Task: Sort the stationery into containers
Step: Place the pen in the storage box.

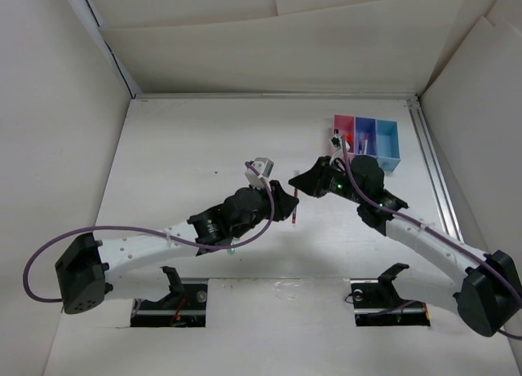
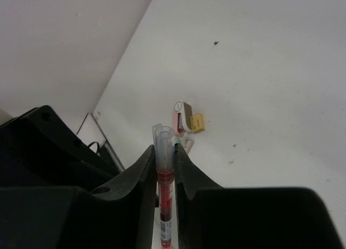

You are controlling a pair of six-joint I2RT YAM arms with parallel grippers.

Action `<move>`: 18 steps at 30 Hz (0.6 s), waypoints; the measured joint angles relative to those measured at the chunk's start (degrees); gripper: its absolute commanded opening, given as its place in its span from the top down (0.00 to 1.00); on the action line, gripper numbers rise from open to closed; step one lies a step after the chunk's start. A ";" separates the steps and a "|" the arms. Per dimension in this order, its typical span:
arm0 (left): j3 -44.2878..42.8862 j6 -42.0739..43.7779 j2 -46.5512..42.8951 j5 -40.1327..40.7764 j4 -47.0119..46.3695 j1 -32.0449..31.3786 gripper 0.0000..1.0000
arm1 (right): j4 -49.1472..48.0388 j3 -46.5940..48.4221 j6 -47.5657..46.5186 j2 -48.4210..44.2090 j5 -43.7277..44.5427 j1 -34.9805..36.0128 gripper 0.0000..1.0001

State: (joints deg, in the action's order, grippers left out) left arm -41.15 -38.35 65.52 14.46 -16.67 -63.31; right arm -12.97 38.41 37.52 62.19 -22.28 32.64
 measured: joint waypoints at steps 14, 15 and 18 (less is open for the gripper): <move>-0.96 0.90 -4.20 2.36 2.84 0.00 0.38 | 7.58 6.73 -5.73 2.56 9.73 -10.14 0.98; -0.94 0.79 -5.38 3.13 3.74 0.00 0.39 | 8.74 8.35 -6.73 2.93 11.72 -11.76 0.98; -0.42 -0.20 -8.44 6.45 7.21 0.00 0.39 | 10.93 13.84 -9.75 5.22 19.39 -16.55 0.98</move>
State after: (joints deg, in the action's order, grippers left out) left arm -41.56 -38.54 57.08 20.91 -9.45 -63.31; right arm -2.04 52.25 27.77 67.42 -2.90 16.10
